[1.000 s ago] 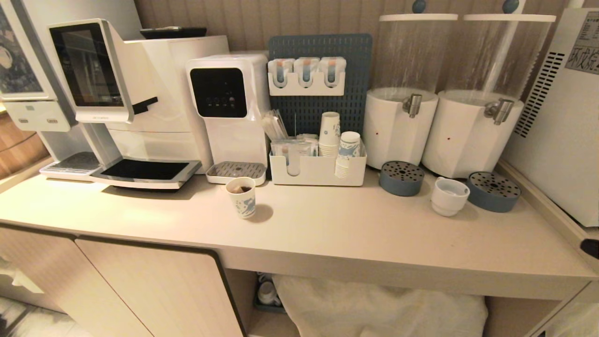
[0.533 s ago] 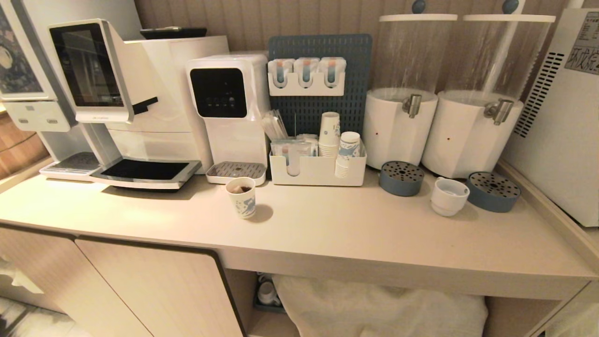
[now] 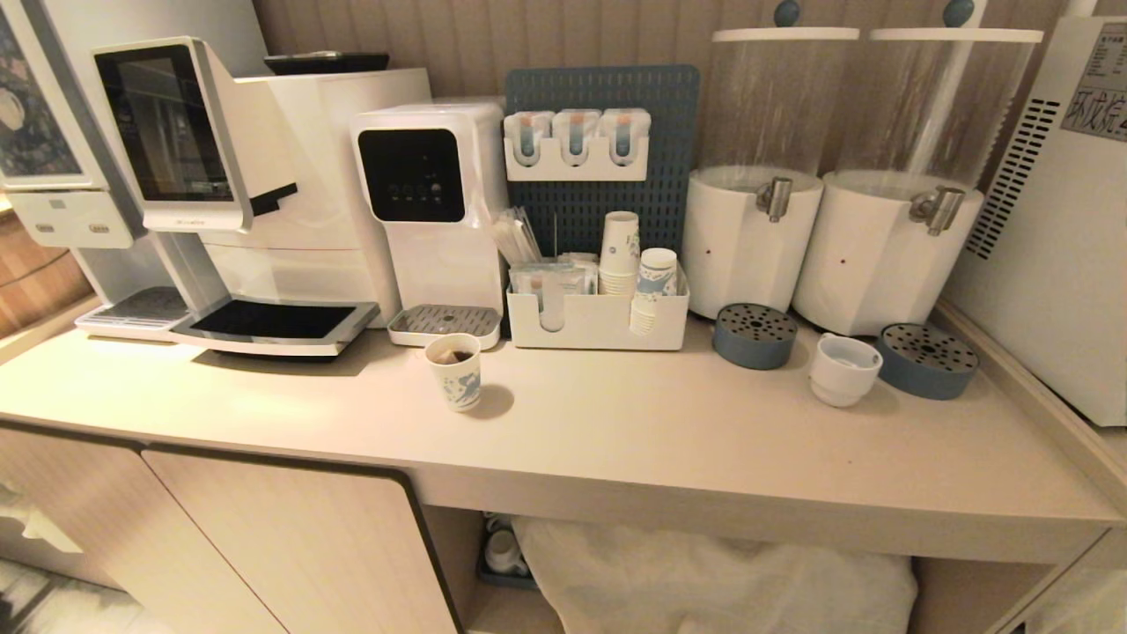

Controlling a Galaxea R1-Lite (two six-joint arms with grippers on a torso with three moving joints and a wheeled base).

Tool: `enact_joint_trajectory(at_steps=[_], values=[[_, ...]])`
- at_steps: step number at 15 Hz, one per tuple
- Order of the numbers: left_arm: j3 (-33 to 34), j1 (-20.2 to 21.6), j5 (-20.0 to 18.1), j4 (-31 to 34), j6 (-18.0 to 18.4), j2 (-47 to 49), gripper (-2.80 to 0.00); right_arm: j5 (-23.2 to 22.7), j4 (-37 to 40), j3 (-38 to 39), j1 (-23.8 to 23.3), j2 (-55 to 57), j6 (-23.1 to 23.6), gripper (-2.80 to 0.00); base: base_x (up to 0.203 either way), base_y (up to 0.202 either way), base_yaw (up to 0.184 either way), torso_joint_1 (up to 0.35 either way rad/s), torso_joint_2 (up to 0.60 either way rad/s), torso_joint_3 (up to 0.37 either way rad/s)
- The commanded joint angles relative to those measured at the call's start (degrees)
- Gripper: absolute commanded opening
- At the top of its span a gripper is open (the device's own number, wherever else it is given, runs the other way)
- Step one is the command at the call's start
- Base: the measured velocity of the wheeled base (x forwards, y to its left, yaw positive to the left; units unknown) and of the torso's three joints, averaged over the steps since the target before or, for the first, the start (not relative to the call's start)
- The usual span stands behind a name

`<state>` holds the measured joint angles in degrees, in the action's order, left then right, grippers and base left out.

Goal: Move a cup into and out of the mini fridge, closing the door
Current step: Close the freezer door

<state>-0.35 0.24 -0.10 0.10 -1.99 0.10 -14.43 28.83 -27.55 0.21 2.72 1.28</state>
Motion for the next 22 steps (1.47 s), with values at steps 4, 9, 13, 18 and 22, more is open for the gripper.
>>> enact_joint_trajectory(at_steps=[4,9,13,18,22], values=[[0.00,0.02,0.02,-0.01,-0.03,0.05,-2.80,15.58,-27.17,23.48,-0.02,-2.77,-2.43,-2.80,0.000,0.000,0.000,0.000,0.00,0.000],[0.00,0.02,0.02,-0.01,-0.03,-0.01,-2.80,14.17,-23.55,25.53,-0.03,-2.64,1.58,-2.80,0.000,0.000,0.000,0.000,0.00,0.000],[0.00,0.02,0.02,0.08,-0.03,0.07,-2.80,14.26,-23.55,25.47,-0.03,-2.37,1.36,-2.80,0.000,0.000,0.000,0.000,0.00,0.000],[-0.09,0.02,0.02,0.17,0.07,0.07,-2.80,14.35,-23.55,25.44,-0.03,-2.28,1.01,-2.80,0.000,0.000,0.000,0.000,0.00,0.000],[-0.09,0.02,0.02,0.17,0.12,0.08,-2.80,14.35,-23.55,25.44,-0.03,-2.28,1.01,-2.80,0.000,0.000,0.000,0.000,0.00,0.000]])
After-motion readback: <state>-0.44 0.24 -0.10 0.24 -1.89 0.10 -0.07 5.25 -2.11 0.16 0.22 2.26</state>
